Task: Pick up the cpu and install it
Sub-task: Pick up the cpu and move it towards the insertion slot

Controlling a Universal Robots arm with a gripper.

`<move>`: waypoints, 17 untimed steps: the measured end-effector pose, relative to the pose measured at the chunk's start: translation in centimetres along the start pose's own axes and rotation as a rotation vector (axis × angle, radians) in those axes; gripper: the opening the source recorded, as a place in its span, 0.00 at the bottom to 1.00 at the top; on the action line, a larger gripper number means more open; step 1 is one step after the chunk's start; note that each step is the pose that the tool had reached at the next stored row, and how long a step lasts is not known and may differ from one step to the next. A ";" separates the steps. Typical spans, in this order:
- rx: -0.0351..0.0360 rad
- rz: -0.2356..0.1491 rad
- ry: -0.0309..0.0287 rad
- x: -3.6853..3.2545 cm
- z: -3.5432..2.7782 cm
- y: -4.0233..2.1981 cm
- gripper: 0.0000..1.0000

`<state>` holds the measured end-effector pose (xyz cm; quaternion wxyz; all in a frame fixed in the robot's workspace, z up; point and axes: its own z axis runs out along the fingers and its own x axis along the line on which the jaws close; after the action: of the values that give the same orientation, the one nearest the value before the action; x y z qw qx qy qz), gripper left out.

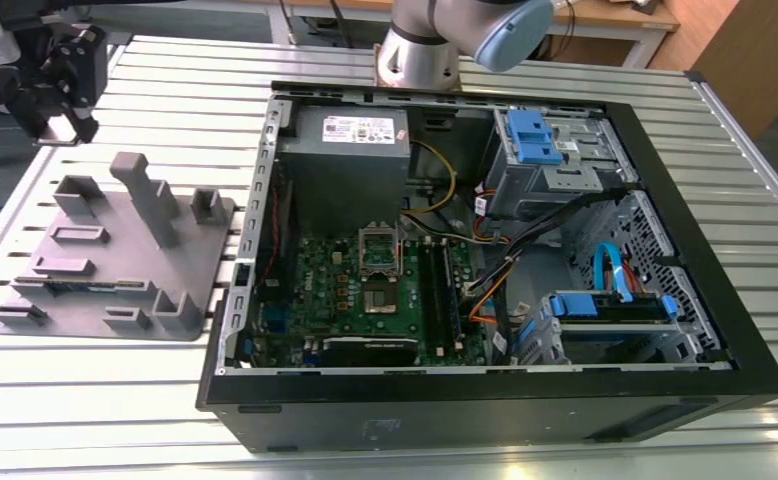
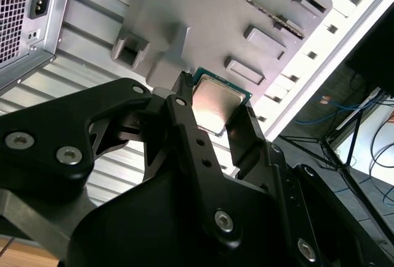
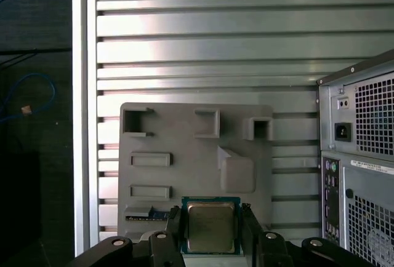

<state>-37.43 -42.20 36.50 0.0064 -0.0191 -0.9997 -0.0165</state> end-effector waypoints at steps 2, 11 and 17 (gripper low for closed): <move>-0.0001 0.000 0.0000 -0.19 0.00 0.01 0.47; 0.0000 0.000 0.0001 -1.29 -0.02 0.05 0.47; -0.0001 0.000 0.0000 -2.34 -0.03 0.09 0.47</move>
<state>-35.09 -42.20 36.49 0.0064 -0.0192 -0.9997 -0.0165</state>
